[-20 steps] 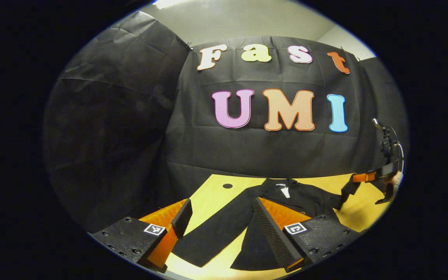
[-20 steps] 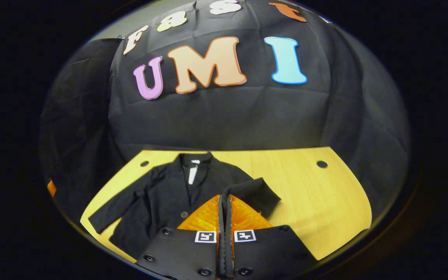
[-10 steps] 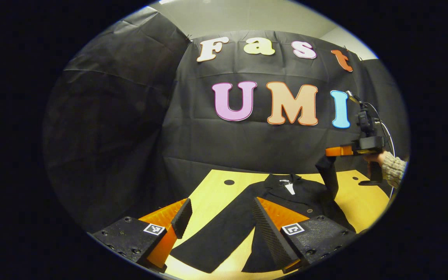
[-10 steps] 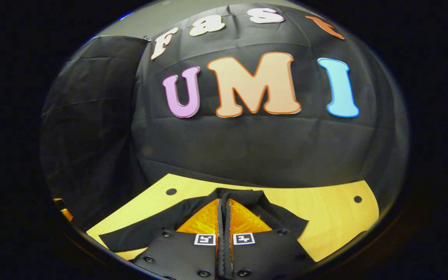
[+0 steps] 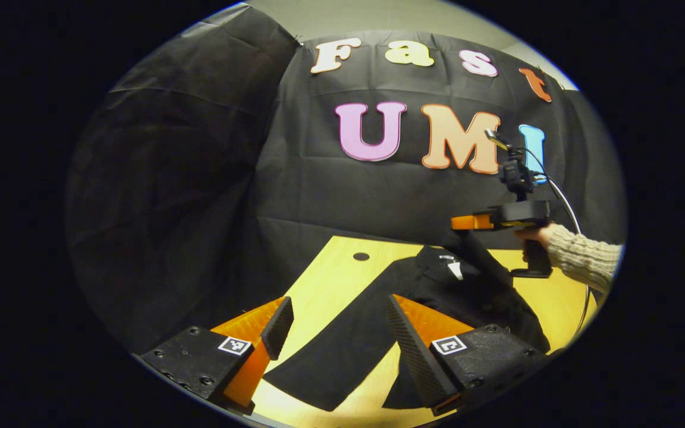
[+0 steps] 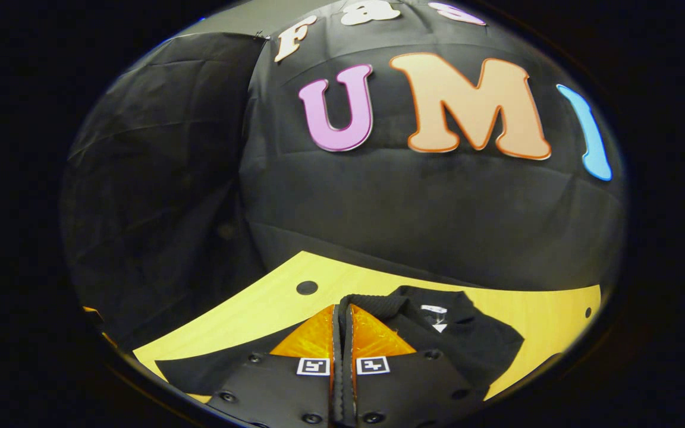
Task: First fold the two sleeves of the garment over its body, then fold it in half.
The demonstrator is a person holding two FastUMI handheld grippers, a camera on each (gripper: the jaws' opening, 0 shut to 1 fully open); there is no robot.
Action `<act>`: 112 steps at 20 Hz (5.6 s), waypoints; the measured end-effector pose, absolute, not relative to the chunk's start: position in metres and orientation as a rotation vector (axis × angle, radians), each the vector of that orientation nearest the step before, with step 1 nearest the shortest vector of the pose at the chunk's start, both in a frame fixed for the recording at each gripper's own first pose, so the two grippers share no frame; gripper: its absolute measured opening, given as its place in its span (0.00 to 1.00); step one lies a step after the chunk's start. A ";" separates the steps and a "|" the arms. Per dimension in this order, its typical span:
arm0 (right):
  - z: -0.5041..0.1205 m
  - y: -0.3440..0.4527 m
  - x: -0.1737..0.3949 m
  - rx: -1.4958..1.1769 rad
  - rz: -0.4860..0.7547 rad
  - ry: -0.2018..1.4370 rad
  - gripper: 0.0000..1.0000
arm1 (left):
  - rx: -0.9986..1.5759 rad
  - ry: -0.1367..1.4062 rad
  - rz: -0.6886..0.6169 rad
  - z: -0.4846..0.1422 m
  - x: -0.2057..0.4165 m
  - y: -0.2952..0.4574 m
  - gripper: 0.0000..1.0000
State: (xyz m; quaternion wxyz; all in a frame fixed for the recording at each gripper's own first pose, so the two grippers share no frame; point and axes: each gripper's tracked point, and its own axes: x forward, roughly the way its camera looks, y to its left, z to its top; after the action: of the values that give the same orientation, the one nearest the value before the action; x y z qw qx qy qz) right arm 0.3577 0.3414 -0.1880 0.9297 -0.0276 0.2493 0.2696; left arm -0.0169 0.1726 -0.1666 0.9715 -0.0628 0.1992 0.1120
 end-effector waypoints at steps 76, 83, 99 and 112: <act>-0.044 0.003 0.110 0.071 -0.066 0.157 0.97 | -0.112 0.682 0.248 -0.354 -0.075 0.154 0.05; -0.058 -0.004 0.095 0.059 -0.083 0.192 0.97 | -0.133 0.750 0.213 -0.354 -0.073 0.156 0.00; -0.086 -0.006 0.081 0.029 -0.092 0.267 0.95 | -0.285 0.628 0.184 -0.260 -0.010 0.155 0.00; -0.131 -0.006 0.058 0.020 -0.144 0.351 0.98 | -0.228 0.348 -0.158 -0.137 0.145 0.024 0.00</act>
State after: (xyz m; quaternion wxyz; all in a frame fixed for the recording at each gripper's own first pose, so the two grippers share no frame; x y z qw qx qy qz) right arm 0.0584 -0.0059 -0.1305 0.9820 0.0101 0.1745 -0.0715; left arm 0.1452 0.0245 -0.1373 0.9754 -0.1133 0.1723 -0.0783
